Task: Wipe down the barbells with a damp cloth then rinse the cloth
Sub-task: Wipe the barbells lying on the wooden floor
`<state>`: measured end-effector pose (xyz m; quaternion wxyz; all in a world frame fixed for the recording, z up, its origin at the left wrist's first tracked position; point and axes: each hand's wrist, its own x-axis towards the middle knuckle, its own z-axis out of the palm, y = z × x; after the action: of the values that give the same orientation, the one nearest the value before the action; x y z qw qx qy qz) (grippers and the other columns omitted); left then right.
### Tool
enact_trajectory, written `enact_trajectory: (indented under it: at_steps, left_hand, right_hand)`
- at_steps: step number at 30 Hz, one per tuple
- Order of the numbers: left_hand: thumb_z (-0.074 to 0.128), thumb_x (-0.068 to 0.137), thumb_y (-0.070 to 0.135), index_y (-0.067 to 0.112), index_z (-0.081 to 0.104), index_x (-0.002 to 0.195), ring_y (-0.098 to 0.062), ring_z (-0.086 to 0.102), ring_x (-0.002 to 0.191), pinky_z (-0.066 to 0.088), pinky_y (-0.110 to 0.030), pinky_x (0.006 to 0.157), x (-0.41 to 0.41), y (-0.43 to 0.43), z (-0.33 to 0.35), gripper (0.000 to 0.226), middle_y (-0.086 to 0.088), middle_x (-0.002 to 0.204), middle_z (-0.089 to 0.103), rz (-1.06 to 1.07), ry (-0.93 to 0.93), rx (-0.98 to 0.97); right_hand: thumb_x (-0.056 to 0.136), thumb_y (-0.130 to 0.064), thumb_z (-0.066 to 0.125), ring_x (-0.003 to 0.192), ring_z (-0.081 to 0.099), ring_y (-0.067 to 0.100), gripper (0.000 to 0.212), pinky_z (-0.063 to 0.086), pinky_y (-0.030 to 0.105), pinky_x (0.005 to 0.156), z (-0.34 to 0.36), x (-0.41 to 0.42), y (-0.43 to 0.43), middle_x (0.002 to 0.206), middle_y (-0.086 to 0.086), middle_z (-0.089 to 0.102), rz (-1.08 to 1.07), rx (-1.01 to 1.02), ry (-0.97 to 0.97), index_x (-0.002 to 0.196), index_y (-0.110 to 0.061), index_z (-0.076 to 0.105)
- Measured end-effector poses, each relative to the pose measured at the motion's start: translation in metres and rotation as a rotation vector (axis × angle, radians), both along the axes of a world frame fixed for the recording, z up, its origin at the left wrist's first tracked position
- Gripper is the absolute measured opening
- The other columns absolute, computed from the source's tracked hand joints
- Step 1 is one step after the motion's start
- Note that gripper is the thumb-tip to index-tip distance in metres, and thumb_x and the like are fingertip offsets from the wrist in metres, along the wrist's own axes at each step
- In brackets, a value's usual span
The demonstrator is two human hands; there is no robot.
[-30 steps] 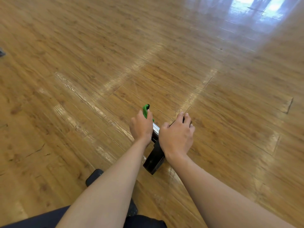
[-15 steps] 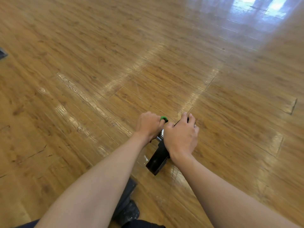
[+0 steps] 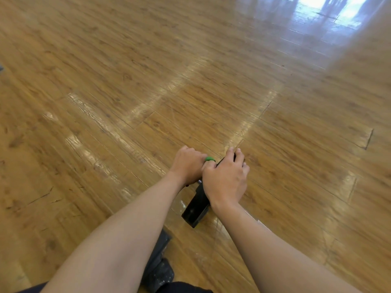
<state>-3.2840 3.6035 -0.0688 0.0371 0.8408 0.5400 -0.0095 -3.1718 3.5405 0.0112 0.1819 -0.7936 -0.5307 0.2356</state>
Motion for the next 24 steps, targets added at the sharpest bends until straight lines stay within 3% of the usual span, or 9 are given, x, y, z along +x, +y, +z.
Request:
enact_trajectory:
  at_steps: [5,8,11,14,16,18,20,22,24]
  left_hand:
    - [0.044,0.094,0.045,0.012,0.061,0.075,-0.033,0.060,0.080,0.038,-0.032,0.066,0.009,0.032,0.022,0.042,-0.013,0.086,0.066,0.204,0.147,-0.283]
    - [0.041,0.095,0.048,0.010,0.069,0.086,-0.034,0.067,0.090,0.039,-0.031,0.066,0.013,0.027,0.023,0.049,-0.014,0.092,0.071,0.145,0.174,-0.237]
    - [0.028,0.086,0.045,0.017,0.060,0.069,-0.030,0.065,0.076,0.040,-0.034,0.065,0.006,-0.002,0.009,0.046,-0.004,0.075,0.068,0.025,-0.096,-0.026]
    - [0.054,0.093,0.026,0.017,0.069,0.098,-0.025,0.062,0.100,0.043,-0.038,0.094,-0.003,-0.039,-0.030,0.018,0.000,0.098,0.066,0.034,-0.320,0.208]
    - [0.067,0.089,0.014,0.013,0.066,0.122,-0.024,0.052,0.127,0.036,-0.041,0.111,-0.003,-0.056,-0.051,0.032,-0.001,0.122,0.062,0.064,-0.336,0.256]
    - [0.066,0.087,0.009,0.011,0.064,0.125,-0.022,0.049,0.130,0.032,-0.040,0.116,-0.006,-0.056,-0.051,0.037,-0.002,0.123,0.062,0.025,-0.337,0.278]
    - [0.064,0.085,0.014,0.012,0.066,0.116,-0.022,0.056,0.113,0.035,-0.036,0.111,-0.008,-0.044,-0.041,0.031,-0.001,0.108,0.064,-0.064,-0.294,0.250]
    - [0.070,0.077,0.018,0.018,0.065,0.096,-0.022,0.062,0.086,0.043,-0.028,0.082,-0.004,-0.027,-0.021,0.019,0.001,0.086,0.065,-0.131,-0.164,0.189]
    - [0.066,0.083,0.021,0.022,0.064,0.090,-0.024,0.067,0.078,0.031,-0.027,0.061,0.008,-0.010,-0.001,0.007,0.003,0.081,0.069,-0.140,0.066,0.033]
  right_hand:
    - [0.097,-0.029,0.046,0.145,0.027,0.034,0.065,0.045,0.040,0.095,0.001,0.004,0.005,0.164,0.004,0.025,-0.005,-0.004,0.003,0.157,-0.013,0.029]
    - [0.096,-0.028,0.046,0.142,0.029,0.033,0.064,0.044,0.037,0.091,0.000,0.004,0.004,0.164,0.003,0.025,-0.011,-0.001,0.000,0.156,-0.013,0.031]
    - [0.095,-0.028,0.047,0.142,0.028,0.033,0.064,0.044,0.037,0.090,-0.001,0.005,0.002,0.164,0.004,0.024,-0.001,-0.002,0.001,0.155,-0.012,0.031]
    - [0.095,-0.026,0.046,0.142,0.028,0.033,0.062,0.040,0.034,0.085,-0.001,0.005,0.002,0.164,0.003,0.025,0.004,-0.003,-0.004,0.155,-0.013,0.032]
    - [0.096,-0.026,0.046,0.143,0.028,0.033,0.061,0.041,0.035,0.087,-0.002,0.005,0.003,0.163,0.003,0.026,-0.003,0.004,0.004,0.154,-0.013,0.034]
    - [0.095,-0.025,0.047,0.143,0.029,0.033,0.060,0.040,0.035,0.086,-0.003,0.005,0.003,0.163,0.002,0.027,-0.012,0.008,0.007,0.153,-0.014,0.036]
    - [0.095,-0.024,0.047,0.142,0.029,0.034,0.060,0.039,0.035,0.084,-0.004,0.003,0.001,0.163,0.002,0.027,-0.008,0.013,-0.001,0.152,-0.014,0.036]
    - [0.095,-0.025,0.047,0.143,0.029,0.035,0.060,0.044,0.037,0.088,-0.004,0.001,0.000,0.163,0.002,0.027,-0.006,0.022,-0.003,0.153,-0.013,0.037]
    - [0.096,-0.026,0.047,0.144,0.028,0.035,0.060,0.046,0.040,0.091,-0.004,-0.001,-0.001,0.163,0.002,0.027,-0.004,0.019,0.004,0.153,-0.013,0.036]
